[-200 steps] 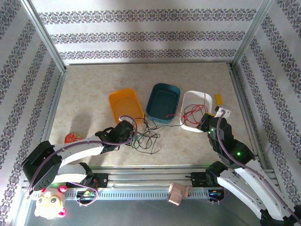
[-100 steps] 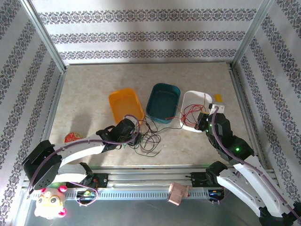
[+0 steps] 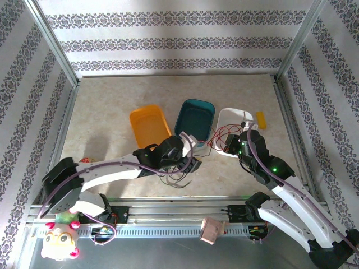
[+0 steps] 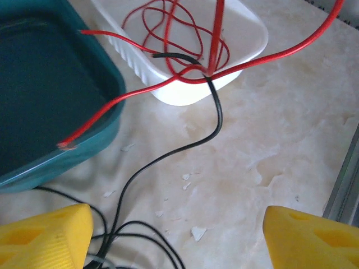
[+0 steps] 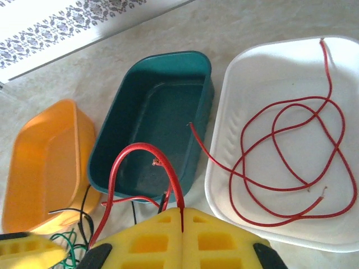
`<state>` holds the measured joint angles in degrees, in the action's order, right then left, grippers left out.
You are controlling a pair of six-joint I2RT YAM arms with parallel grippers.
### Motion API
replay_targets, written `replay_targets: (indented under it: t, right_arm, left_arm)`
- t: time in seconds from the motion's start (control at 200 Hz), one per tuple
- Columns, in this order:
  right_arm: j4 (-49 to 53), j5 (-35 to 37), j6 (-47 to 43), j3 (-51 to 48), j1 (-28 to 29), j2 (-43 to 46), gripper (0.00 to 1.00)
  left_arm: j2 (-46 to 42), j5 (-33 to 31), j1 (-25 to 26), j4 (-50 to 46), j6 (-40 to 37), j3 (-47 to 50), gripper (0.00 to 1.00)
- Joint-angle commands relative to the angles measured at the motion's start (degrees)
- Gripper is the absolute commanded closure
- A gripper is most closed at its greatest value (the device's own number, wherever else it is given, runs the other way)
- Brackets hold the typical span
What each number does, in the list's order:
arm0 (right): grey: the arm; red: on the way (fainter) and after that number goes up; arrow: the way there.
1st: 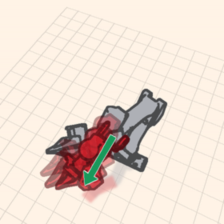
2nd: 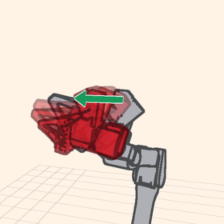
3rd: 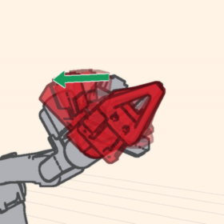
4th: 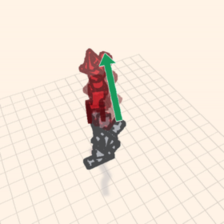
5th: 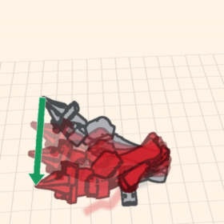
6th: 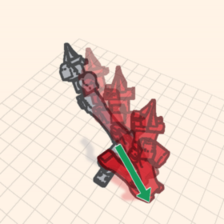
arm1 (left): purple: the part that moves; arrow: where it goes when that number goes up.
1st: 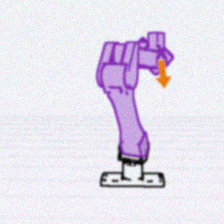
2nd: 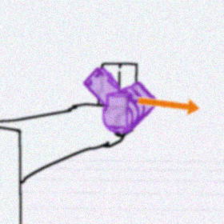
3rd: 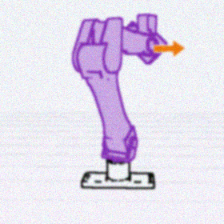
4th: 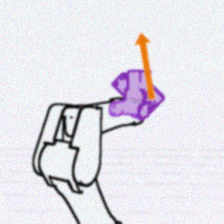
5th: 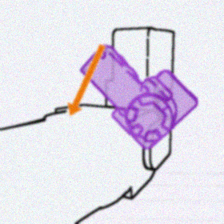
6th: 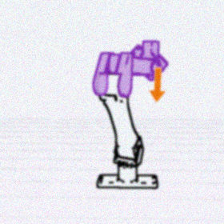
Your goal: Untangle the cables
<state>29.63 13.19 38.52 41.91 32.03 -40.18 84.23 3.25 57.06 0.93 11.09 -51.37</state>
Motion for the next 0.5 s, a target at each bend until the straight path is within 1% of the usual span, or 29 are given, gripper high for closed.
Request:
replay_targets:
  t: [0.0, 0.12, 0.21, 0.25, 0.285, 0.335, 0.355, 0.425, 0.495]
  right_arm:
    - [-2.3, -2.1, 3.5, 0.7, 0.4, 0.7, 0.96]
    - [-2.6, -3.6, 4.7, 1.1, 0.1, 0.8, 0.96]
    - [-2.6, -5.0, 5.6, 1.4, -0.2, 0.3, 0.96]
    - [-2.8, -5.5, 6.0, 1.4, -0.3, 0.3, 0.96]
    - [-2.9, -6.1, 6.4, 1.3, -0.4, 0.3, 0.96]
    - [-3.0, -6.3, 6.8, 1.2, -0.5, 0.5, 0.97]
    - [-2.9, -6.3, 6.9, 1.2, -0.6, 0.7, 0.96]
    - [-2.4, -6.0, 7.1, 1.2, -0.9, 1.3, 0.96]
    - [-1.6, -5.4, 7.2, 1.1, -1.6, 2.1, 0.97]
  left_arm:
    - [4.3, 2.1, 0.8, 7.2, -0.3, -2.2, 0.21]
    - [8.5, 1.1, 0.8, 14.1, 1.7, -3.1, 0.22]
    - [11.6, 2.1, 0.8, 16.8, 2.5, -5.1, 0.22]
    - [12.9, 2.5, 0.8, 17.3, 2.7, -6.0, 0.23]
    - [14.0, 2.2, 0.8, 17.6, 3.2, -6.6, 0.26]
    - [15.2, 2.1, 0.8, 18.2, 3.7, -7.3, 0.34]
    - [15.5, 2.0, 0.7, 18.4, 4.0, -7.5, 0.39]
    - [16.4, 1.5, 0.7, 18.4, 4.9, -8.0, 0.61]
    - [16.4, 1.0, 0.7, 18.7, 5.9, -7.6, 0.79]
